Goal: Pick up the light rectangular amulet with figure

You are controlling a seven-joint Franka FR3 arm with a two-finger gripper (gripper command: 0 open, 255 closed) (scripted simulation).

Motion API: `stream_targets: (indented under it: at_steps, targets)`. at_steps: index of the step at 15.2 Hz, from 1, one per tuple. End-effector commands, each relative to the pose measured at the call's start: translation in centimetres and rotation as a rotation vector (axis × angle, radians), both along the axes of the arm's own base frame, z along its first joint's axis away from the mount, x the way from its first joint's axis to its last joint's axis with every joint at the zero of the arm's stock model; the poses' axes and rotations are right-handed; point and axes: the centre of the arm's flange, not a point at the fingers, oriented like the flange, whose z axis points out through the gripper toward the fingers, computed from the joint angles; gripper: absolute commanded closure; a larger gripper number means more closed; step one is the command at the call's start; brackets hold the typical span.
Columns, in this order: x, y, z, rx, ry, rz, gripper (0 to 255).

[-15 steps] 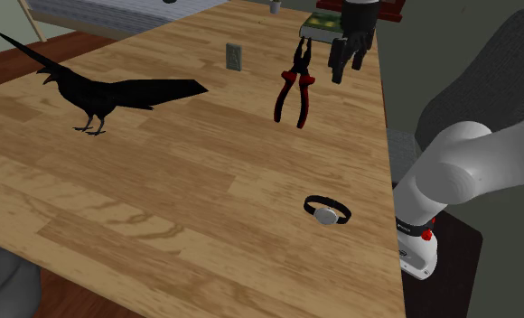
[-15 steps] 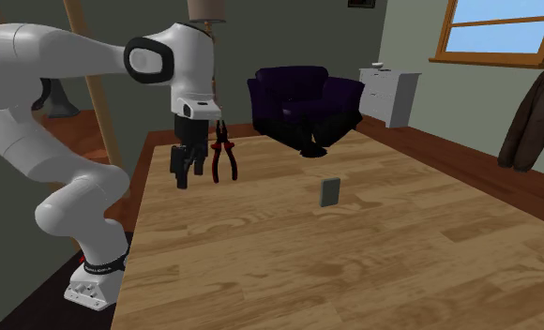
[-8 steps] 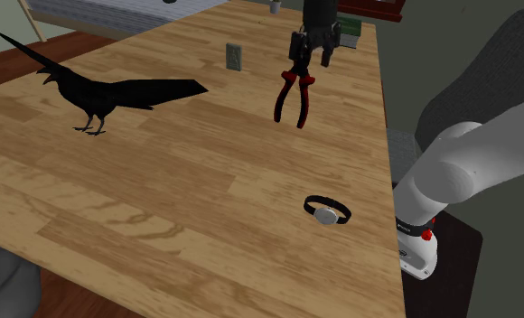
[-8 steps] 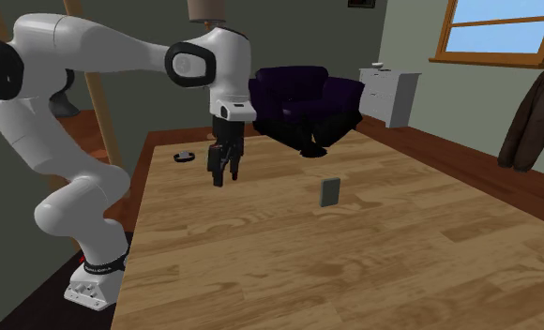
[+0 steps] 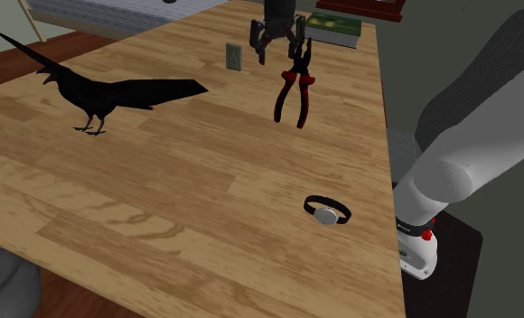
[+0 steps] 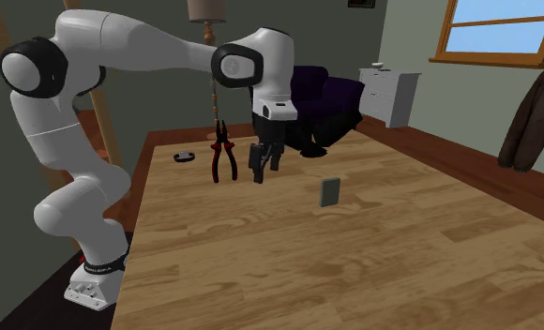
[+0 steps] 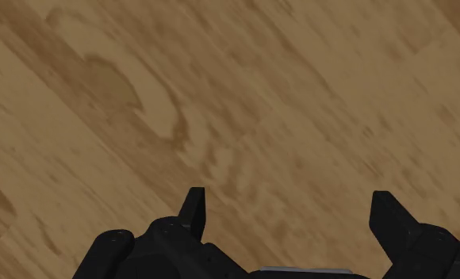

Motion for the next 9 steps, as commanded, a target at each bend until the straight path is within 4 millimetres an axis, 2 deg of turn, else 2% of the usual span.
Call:
stream_targets:
  at_steps: [1,9]
  targets:
    - [2.7,0.3,0.1,0.007,-0.009,-0.044,0]
    - [12.7,0.6,0.5,0.031,-0.044,-0.211,0]
